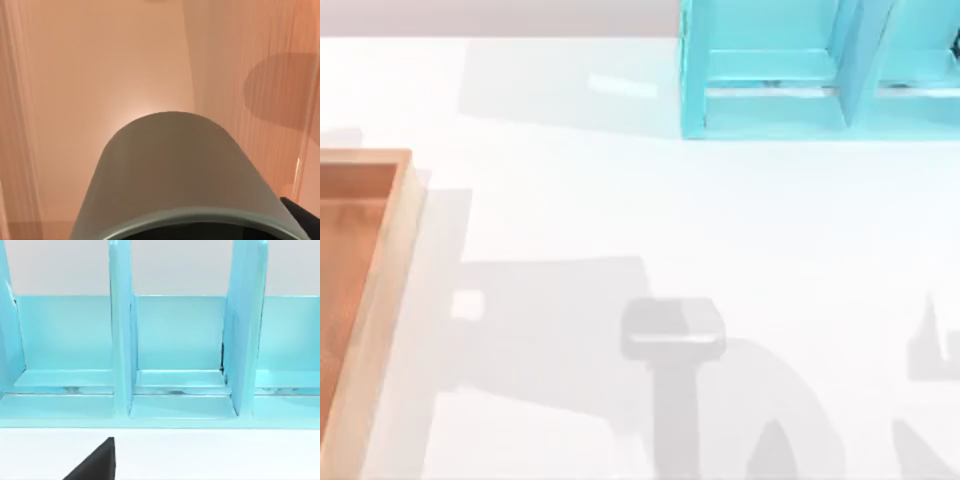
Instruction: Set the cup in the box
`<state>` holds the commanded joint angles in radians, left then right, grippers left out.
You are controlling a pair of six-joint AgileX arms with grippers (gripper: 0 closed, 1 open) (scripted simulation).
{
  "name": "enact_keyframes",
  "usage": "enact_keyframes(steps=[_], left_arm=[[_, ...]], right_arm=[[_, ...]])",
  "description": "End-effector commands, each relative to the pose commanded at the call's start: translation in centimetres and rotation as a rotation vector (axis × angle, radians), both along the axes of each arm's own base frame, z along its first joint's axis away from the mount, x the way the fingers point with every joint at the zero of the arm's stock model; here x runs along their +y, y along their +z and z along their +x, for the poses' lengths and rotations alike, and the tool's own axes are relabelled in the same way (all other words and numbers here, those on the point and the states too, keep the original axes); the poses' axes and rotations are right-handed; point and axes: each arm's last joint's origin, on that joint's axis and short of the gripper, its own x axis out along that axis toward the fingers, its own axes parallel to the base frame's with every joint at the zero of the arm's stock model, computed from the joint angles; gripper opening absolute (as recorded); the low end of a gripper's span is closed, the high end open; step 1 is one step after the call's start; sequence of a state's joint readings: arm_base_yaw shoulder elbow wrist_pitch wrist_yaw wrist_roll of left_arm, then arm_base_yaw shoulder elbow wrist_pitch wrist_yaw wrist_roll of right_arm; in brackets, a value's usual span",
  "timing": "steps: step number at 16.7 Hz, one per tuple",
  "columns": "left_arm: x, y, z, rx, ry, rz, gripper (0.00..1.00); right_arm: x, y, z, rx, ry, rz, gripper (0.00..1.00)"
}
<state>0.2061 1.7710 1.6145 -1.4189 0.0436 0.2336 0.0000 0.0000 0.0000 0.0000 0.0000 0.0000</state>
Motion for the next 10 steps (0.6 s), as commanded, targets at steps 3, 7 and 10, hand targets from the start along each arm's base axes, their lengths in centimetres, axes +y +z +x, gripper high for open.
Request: enact_keyframes(steps=[3, 7, 10], left_arm=[[0.1, -1.1, 0.1, 0.004, 0.001, -0.001, 0.0], [0.6, -4.7, 0.1, 0.001, 0.004, -0.003, 0.0], [0.7, -6.4, -0.1, 0.001, 0.004, -0.004, 0.0]], right_arm=[[0.0, 0.0, 0.0, 0.0, 0.0, 0.0, 1.0], [0.0, 0.0, 0.0, 0.0, 0.0, 0.0, 1.0], [0.0, 0.0, 0.0, 0.0, 0.0, 0.0, 1.0]])
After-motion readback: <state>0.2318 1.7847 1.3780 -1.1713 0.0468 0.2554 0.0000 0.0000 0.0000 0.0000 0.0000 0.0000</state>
